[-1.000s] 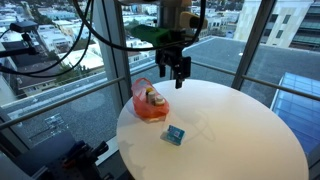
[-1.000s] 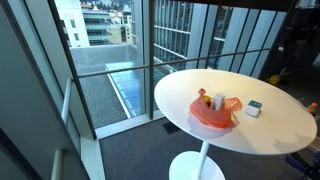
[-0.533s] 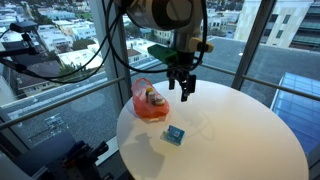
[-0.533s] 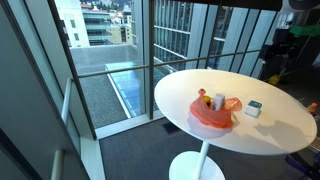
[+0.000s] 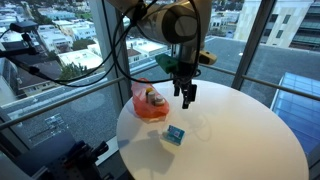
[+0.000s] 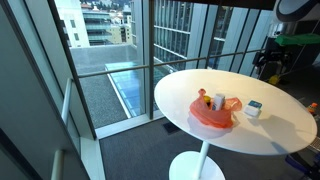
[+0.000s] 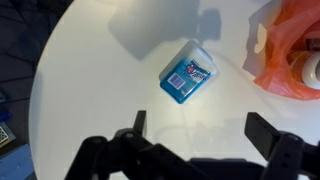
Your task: Put the blue container in the plastic bag
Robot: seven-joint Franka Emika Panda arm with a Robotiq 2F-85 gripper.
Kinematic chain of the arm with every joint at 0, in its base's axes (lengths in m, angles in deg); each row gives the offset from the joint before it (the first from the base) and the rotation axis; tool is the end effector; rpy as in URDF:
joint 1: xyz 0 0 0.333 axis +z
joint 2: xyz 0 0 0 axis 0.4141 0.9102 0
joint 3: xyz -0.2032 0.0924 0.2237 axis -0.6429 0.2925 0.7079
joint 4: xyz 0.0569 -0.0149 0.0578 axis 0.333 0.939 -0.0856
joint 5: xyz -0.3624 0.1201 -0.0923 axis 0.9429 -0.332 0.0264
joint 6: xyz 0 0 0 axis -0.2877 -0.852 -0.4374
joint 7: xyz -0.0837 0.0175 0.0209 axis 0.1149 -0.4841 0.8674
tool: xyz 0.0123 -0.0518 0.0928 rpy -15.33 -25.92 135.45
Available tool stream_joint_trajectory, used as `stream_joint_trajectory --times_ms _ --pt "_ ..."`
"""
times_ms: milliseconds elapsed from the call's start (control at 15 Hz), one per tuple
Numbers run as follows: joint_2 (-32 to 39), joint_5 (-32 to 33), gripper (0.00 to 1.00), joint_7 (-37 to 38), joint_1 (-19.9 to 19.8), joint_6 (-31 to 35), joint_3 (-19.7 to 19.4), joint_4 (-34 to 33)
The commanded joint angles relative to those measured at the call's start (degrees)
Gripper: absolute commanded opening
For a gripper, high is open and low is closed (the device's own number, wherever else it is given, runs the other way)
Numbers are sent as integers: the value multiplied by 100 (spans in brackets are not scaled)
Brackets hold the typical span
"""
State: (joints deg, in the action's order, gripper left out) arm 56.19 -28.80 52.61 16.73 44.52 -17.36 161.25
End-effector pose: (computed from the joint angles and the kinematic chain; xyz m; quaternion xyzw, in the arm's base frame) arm 0.5461 -0.1782 0.3531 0.9465 -0.3133 -0.0693 0.0339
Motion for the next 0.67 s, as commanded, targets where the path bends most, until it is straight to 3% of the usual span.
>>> stream_joint_trajectory --times_ms 0,333,600 --pt "2 -3 100 11 -5 -11 -2 -25" --pt "178 48 100 195 52 296 5 80" --pt "433 -73 100 375 97 1042 7 315"
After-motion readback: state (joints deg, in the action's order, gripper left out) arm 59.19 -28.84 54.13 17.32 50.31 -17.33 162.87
